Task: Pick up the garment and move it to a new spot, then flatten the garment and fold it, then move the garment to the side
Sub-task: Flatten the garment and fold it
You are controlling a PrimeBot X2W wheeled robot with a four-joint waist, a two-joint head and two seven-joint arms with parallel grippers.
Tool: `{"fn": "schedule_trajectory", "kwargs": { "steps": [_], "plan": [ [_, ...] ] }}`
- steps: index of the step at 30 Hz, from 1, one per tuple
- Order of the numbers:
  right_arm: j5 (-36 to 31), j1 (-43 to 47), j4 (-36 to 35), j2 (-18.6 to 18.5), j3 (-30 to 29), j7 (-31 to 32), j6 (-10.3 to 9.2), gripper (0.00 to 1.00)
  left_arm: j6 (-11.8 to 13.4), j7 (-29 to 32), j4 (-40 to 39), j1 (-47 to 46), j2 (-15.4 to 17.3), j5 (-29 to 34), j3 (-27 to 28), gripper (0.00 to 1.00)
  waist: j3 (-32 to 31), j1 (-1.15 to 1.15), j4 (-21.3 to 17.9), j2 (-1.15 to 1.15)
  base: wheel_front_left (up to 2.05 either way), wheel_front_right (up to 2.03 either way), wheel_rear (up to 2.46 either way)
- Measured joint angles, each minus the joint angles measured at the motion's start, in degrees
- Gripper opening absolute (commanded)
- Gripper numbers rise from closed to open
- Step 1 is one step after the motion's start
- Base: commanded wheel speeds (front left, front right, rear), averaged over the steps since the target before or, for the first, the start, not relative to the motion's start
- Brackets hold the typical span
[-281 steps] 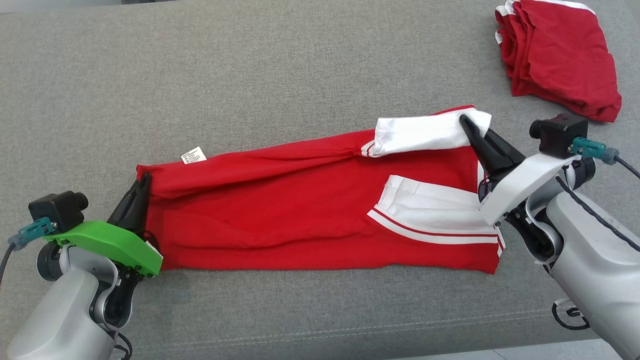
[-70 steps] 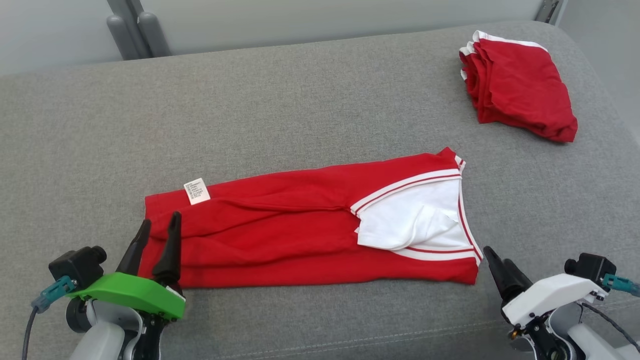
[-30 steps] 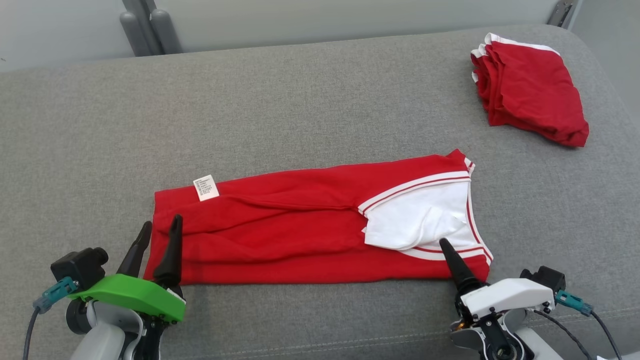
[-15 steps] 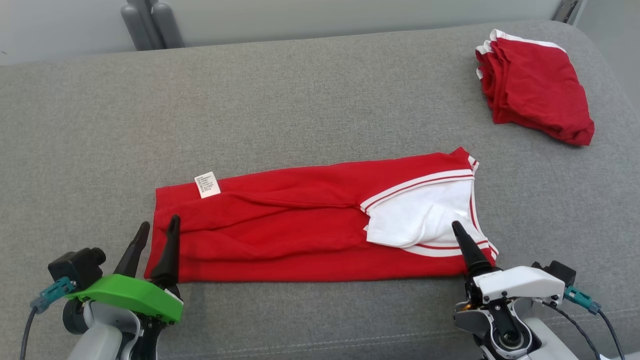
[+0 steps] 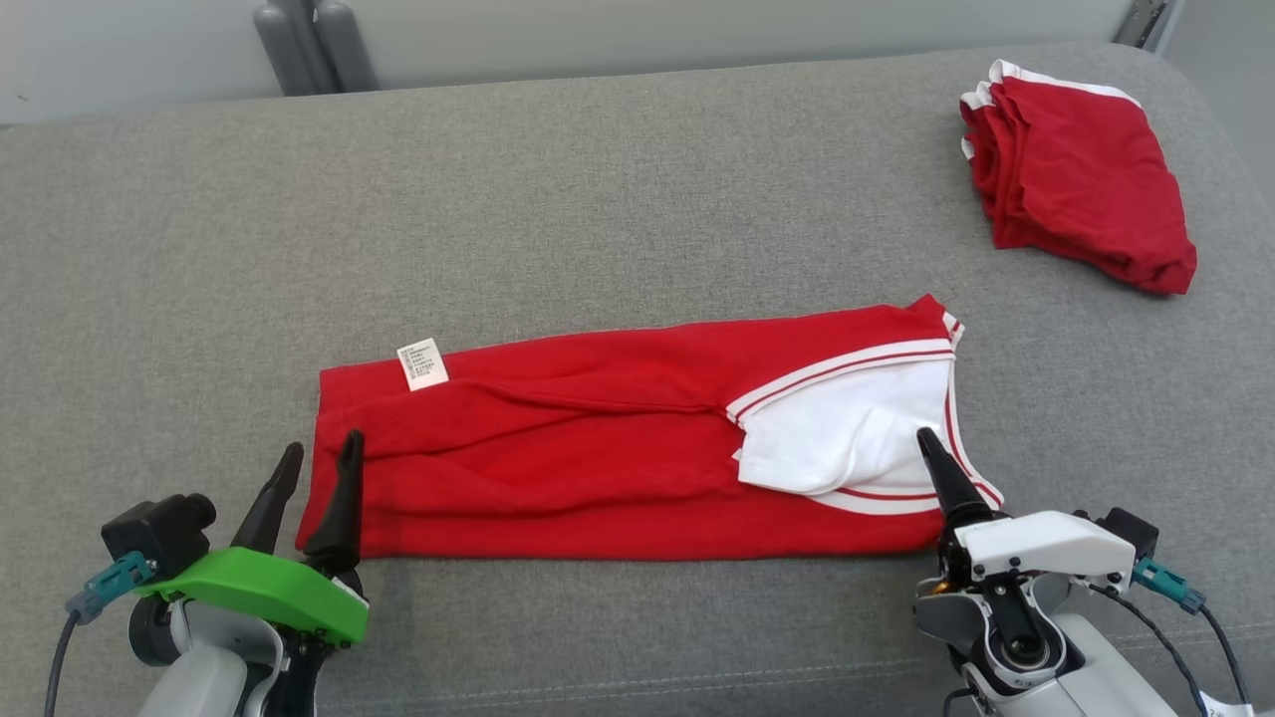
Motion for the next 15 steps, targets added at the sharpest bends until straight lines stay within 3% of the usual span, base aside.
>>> {"fn": "schedule_trajectory", "kwargs": {
  "steps": [1,2,15],
  "plan": [
    [0.0,-0.3,0.2,0.0,0.1,0.0,0.00,0.02,0.0,0.0,0.0,0.0,0.0,0.0,0.0,1.00,0.0,0.00,0.1,0.00,0.00,0.00,0.00],
    [-0.1,-0.6,0.3,0.0,0.1,0.0,0.00,0.00,0.0,0.0,0.0,0.0,0.0,0.0,0.0,1.00,0.0,0.00,0.1,0.00,0.00,0.00,0.00],
    [-3.4,-2.4,-1.5,-0.3,1.4,-1.3,0.00,0.00,0.0,0.0,0.2,0.0,-0.1,0.0,-0.1,1.00,-0.5,0.00,0.3,0.00,0.00,0.00,0.00]
  ]
}}
